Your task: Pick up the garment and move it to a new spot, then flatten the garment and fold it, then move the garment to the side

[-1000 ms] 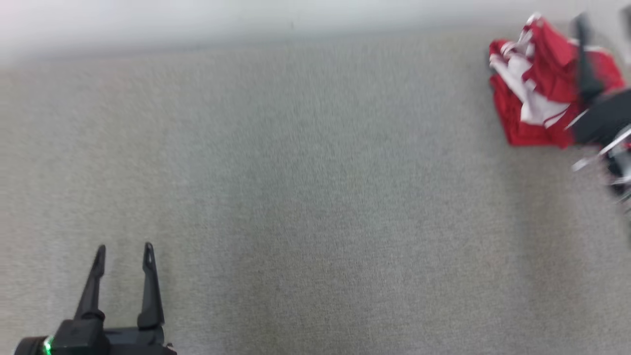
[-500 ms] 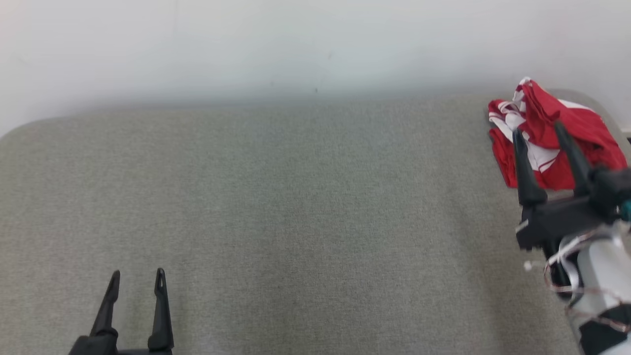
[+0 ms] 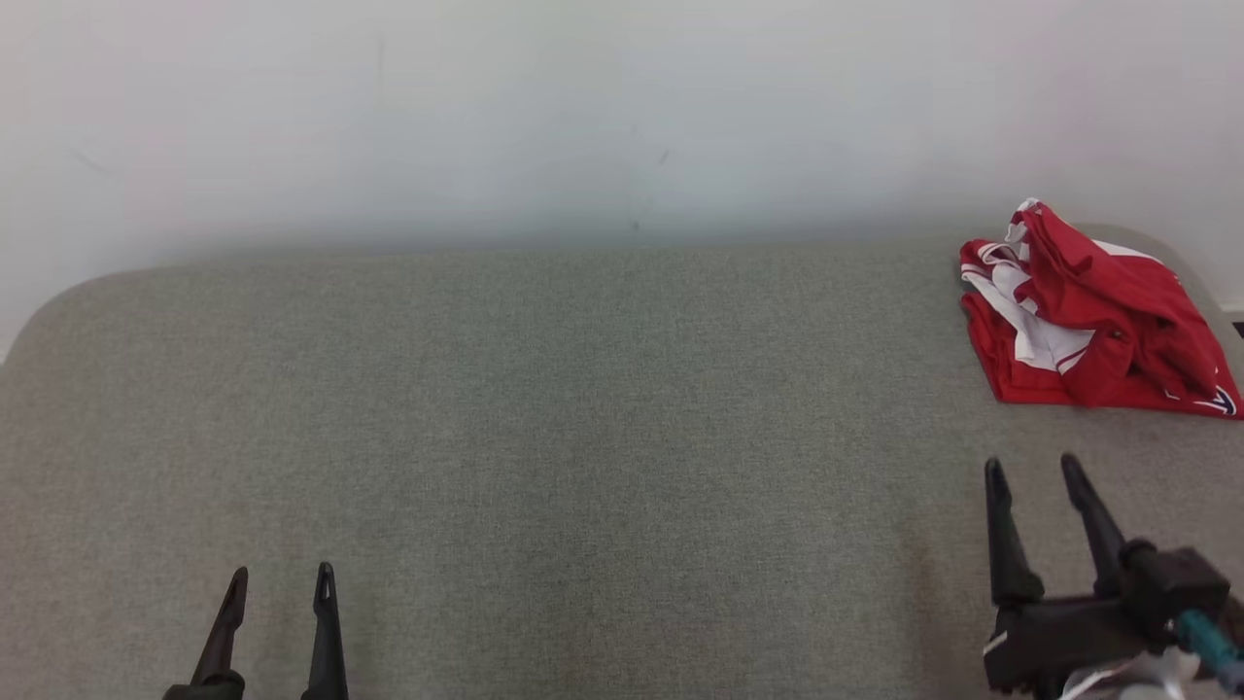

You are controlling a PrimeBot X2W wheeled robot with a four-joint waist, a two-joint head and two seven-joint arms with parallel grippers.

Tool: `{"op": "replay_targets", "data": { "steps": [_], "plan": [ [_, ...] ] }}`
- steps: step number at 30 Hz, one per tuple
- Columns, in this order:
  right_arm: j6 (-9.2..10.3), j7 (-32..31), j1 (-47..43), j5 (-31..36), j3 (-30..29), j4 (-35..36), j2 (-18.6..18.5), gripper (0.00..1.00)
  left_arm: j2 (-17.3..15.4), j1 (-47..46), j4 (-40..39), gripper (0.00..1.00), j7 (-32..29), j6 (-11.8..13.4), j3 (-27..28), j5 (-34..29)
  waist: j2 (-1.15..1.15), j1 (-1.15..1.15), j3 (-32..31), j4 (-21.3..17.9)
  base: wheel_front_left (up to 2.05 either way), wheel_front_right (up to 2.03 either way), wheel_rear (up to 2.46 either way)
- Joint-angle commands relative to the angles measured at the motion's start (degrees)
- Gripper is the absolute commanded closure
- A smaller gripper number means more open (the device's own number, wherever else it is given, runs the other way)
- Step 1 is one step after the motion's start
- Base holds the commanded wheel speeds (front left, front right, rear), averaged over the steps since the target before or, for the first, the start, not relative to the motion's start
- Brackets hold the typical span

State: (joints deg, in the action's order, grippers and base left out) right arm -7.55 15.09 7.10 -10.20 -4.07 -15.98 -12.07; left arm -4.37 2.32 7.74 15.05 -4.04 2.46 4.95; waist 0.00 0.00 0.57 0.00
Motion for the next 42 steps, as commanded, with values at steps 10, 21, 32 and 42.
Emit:
{"op": "replay_targets", "data": {
  "steps": [10, 21, 32, 42],
  "plan": [
    [0.17, 0.0, -8.8, 3.7, -1.6, 4.0, 5.7, 0.00, -0.6, 1.5, 0.3, 0.00, 0.2, 0.4, 0.6, -1.1, 0.00, 0.00, -2.1, 0.0, 0.00, 0.00, 0.00],
    [0.17, 0.0, -10.9, 4.8, 1.3, 5.1, 7.7, 0.00, -1.1, 2.1, 1.2, 0.00, 0.2, 1.5, 0.8, -1.5, 0.00, 0.00, -3.1, 0.7, 0.00, 0.00, 0.00],
    [0.17, 0.0, -10.4, 5.8, 0.9, 4.0, 8.0, 0.00, -1.2, 2.4, 1.8, 0.00, 0.2, 2.2, 0.9, -0.6, 0.00, 0.00, -3.0, 1.4, 0.00, 0.00, 0.00],
    [0.17, 0.0, -9.9, 6.0, 0.8, 3.5, 7.5, 0.00, -1.4, 2.3, 2.5, 0.00, 0.2, 2.3, 0.4, -0.2, 0.00, 0.00, -3.2, 1.3, 0.00, 0.00, 0.00]
  ]
}}
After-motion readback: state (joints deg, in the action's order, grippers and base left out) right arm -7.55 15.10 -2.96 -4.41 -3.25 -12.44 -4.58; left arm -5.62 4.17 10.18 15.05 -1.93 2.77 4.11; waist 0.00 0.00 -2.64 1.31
